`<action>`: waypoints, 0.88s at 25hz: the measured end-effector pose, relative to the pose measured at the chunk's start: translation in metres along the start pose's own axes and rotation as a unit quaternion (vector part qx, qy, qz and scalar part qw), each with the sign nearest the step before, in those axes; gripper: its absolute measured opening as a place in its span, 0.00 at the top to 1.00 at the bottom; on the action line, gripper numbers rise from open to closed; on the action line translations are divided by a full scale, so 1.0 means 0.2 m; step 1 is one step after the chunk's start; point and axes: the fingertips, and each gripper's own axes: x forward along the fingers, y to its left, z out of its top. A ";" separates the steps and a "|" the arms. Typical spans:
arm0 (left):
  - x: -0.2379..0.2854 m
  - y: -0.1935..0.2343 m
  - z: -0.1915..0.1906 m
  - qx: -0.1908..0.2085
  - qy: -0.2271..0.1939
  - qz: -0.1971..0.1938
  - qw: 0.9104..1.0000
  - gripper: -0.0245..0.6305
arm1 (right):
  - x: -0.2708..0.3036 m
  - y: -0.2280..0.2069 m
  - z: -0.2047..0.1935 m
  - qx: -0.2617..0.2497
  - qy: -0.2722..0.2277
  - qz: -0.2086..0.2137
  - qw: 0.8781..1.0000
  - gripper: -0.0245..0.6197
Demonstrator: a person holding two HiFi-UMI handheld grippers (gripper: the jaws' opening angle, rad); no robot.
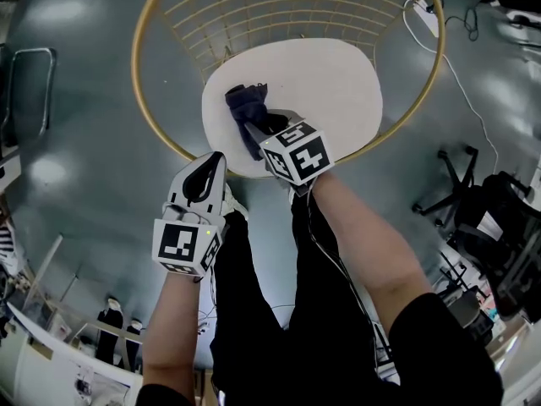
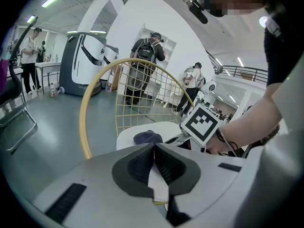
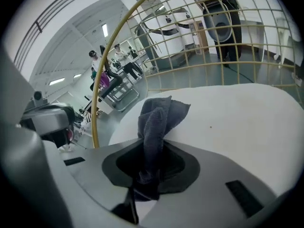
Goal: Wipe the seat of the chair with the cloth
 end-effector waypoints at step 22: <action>0.30 -0.37 0.09 0.029 0.016 -0.044 0.998 0.93 | -0.63 -0.86 -0.18 -0.001 0.014 -0.191 0.982 0.84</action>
